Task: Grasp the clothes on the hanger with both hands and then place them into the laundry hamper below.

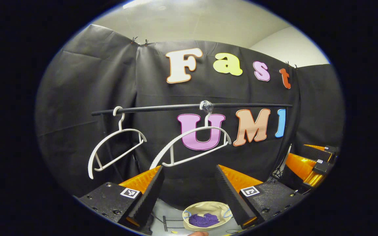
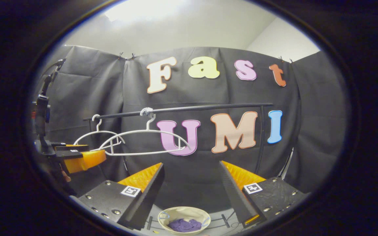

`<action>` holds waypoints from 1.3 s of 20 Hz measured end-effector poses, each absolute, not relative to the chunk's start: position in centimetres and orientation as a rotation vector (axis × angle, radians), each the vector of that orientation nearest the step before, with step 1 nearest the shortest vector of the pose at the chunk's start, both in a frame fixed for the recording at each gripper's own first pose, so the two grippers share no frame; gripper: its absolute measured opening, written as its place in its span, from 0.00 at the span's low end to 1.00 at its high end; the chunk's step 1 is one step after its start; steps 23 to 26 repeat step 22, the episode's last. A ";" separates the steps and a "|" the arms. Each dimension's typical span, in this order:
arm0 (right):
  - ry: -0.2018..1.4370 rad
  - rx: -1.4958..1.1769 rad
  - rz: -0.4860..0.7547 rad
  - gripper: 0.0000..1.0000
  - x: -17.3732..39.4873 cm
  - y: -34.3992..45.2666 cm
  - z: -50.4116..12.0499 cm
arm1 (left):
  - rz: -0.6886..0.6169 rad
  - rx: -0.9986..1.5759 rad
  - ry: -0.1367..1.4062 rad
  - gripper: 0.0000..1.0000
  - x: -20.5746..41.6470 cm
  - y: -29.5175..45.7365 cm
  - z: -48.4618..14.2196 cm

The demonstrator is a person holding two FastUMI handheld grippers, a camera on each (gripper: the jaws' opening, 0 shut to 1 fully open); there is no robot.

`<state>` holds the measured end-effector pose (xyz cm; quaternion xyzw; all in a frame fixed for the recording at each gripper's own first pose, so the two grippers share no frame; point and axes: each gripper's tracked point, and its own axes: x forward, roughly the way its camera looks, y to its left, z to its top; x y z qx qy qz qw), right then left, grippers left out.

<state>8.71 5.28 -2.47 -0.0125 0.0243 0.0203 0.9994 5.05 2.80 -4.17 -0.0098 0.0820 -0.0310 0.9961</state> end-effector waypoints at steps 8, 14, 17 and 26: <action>0.067 -0.024 0.051 0.98 6.3 6.8 -3.9 | -0.130 0.019 0.143 0.97 3.7 2.4 -4.8; 0.107 -0.013 0.021 0.99 4.5 6.5 -5.0 | -0.151 0.061 0.114 0.98 3.5 1.6 -4.5; 0.097 0.017 0.016 1.00 3.9 6.7 -4.5 | -0.194 0.060 0.105 0.98 3.4 0.1 -4.1; 0.102 0.035 -0.029 0.98 3.3 5.8 -5.0 | -0.259 0.069 0.132 0.99 3.5 -1.4 -5.0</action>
